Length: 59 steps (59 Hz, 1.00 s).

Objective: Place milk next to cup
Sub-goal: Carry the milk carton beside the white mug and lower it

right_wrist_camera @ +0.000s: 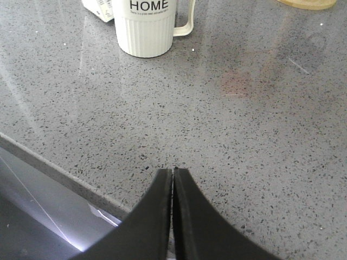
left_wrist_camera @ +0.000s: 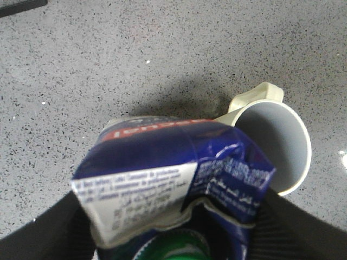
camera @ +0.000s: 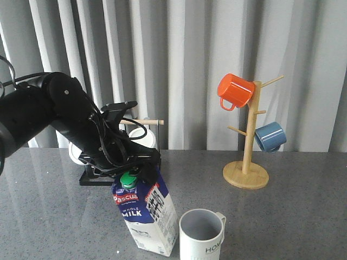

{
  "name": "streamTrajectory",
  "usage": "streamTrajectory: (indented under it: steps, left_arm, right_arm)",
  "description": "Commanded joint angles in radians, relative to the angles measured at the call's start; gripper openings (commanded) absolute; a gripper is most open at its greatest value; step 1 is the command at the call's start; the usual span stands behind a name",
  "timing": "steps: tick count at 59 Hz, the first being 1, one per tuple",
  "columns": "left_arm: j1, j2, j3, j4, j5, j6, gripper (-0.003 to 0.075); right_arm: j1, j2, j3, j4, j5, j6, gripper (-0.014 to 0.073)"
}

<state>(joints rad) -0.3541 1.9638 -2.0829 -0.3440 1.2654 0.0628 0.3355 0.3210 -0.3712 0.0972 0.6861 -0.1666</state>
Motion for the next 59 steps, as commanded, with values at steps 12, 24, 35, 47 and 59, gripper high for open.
streamTrajectory:
  steps: [12,24,35,47,59]
  left_arm:
    - [-0.005,-0.049,-0.031,-0.038,-0.017,-0.009,0.0472]
    - [-0.005,-0.049,-0.031,-0.032,-0.017,-0.046,0.0472]
    - [-0.005,-0.049,-0.031,-0.034,-0.017,-0.057,0.0472]
    - [-0.005,-0.049,-0.031,-0.038,-0.017,-0.063,0.0477]
    - [-0.005,-0.049,-0.031,-0.069,-0.017,-0.063,0.0537]
  right_arm:
    - [0.0,0.008,-0.027,0.002,-0.069,-0.006,-0.0006]
    - [0.0,0.008,-0.027,0.002,-0.07,-0.006,-0.0006]
    - [0.0,0.008,-0.027,0.002,-0.07,-0.006,-0.0006]
    - [0.0,0.008,-0.027,0.002,-0.07,-0.006,-0.0006]
    - [0.0,0.008,-0.027,0.002,-0.07,-0.006,-0.0006]
